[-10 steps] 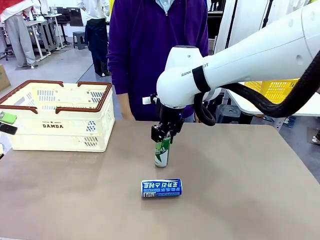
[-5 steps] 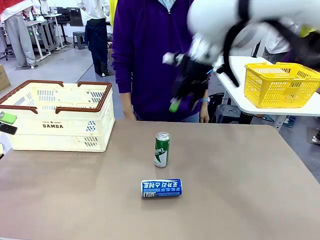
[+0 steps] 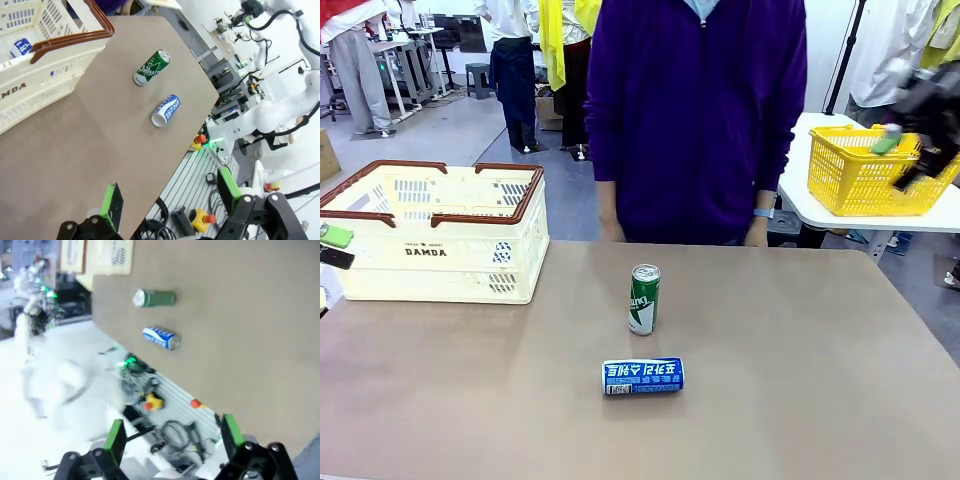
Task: Place the drinks into the Shopping basket.
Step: Pick up one drink and place it into the Shopping basket.
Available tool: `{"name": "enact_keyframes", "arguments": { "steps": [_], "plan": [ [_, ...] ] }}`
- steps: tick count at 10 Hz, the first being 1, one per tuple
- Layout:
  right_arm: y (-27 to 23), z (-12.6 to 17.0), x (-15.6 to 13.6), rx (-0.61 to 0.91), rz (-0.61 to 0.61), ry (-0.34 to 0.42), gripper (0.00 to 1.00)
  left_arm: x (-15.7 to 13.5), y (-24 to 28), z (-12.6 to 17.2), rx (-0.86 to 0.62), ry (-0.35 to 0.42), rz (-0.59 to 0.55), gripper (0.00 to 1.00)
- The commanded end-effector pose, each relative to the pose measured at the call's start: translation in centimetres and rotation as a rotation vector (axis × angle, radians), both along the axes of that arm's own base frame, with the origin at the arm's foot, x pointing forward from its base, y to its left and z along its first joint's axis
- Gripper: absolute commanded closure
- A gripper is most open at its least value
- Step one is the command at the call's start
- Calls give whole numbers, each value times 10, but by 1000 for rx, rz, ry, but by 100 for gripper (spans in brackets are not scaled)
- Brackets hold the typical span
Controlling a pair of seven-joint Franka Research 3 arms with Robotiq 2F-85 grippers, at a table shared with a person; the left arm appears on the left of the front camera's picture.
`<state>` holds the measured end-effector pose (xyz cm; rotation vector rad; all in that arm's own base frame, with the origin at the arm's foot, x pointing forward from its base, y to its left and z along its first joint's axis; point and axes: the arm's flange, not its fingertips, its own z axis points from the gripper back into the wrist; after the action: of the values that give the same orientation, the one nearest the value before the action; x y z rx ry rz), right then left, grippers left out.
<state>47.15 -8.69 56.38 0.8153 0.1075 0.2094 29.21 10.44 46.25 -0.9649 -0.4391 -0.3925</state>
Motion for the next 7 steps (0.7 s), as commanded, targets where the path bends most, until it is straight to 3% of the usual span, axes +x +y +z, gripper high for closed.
{"name": "enact_keyframes", "arguments": {
  "steps": [1, 4, 5, 7],
  "plan": [
    [-56, -33, -8, 289, -163, 13, 0, 0, -2, 2, -17, -4, 4, 0],
    [-134, -110, -63, 587, -332, -54, 0, 0, -2, 2, -17, -4, 4, 0],
    [-143, -136, -69, 644, -364, -44, 0, 0, -2, 2, -17, -4, 4, 0],
    [-135, -180, -60, 603, -440, -38, 0, 0, -2, 2, -17, -4, 4, 0]
  ]
}}
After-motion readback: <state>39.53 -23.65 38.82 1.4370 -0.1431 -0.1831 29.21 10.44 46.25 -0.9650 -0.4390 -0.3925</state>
